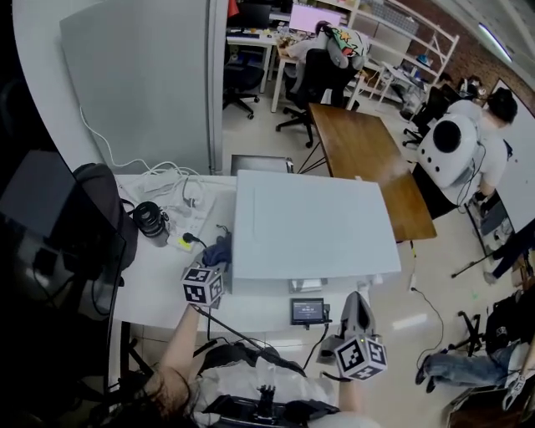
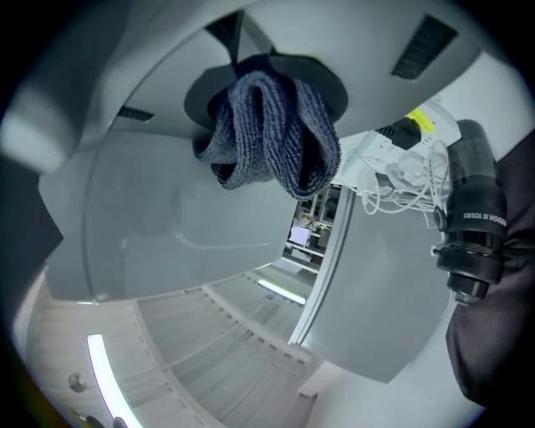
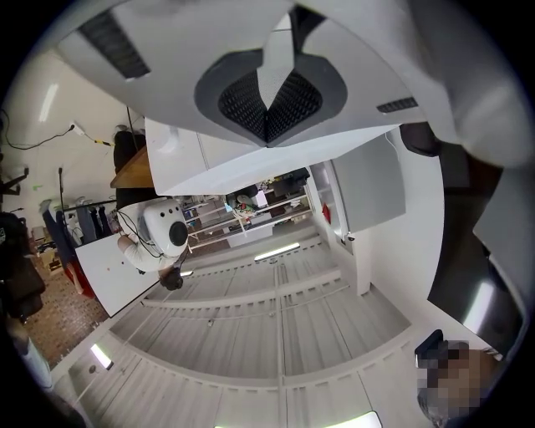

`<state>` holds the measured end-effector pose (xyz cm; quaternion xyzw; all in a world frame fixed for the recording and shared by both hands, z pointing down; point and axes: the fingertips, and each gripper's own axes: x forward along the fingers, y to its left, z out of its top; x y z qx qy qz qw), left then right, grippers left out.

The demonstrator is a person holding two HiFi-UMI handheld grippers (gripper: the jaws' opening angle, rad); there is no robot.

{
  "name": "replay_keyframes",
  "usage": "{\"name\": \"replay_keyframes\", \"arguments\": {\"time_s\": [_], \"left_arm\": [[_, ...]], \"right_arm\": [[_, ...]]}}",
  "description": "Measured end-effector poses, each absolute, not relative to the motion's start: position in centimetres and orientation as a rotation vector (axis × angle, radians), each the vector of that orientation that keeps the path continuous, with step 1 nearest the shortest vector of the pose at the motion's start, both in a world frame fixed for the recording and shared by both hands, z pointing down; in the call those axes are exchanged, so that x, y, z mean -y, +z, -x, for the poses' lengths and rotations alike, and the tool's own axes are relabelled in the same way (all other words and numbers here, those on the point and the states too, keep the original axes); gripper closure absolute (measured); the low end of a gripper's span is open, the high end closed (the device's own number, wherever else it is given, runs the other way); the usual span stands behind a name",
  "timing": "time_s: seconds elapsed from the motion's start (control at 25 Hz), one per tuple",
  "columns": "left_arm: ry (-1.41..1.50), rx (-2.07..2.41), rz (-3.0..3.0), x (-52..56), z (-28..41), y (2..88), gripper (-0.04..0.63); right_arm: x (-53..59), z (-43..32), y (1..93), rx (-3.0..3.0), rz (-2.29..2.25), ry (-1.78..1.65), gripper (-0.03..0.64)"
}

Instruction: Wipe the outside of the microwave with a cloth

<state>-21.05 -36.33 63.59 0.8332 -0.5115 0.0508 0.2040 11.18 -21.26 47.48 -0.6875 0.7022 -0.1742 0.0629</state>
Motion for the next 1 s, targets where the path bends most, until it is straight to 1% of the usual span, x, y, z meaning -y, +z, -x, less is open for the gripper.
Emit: {"name": "replay_keyframes", "arguments": {"time_s": [0.24, 0.52, 0.8, 1.0], "left_arm": [[0.131, 1.453, -2.308, 39.8, 21.4, 63.8, 0.543], [0.135, 1.482, -2.277, 41.1, 21.3, 63.9, 0.543], [0.121, 1.551, -2.310, 38.1, 23.1, 61.8, 0.543], [0.055, 1.645, -2.315, 32.6, 24.0, 58.1, 0.543]], "right_arm": [[20.5, -10.9, 48.1, -2.098, 2.106, -0.527, 0.594], [19.6, -11.6, 47.8, -2.085, 2.122, -0.526, 0.594], [19.8, -10.8, 47.9, -2.120, 2.084, -0.527, 0.594], [19.9, -10.4, 48.0, -2.208, 2.011, -0.534, 0.594]]}}
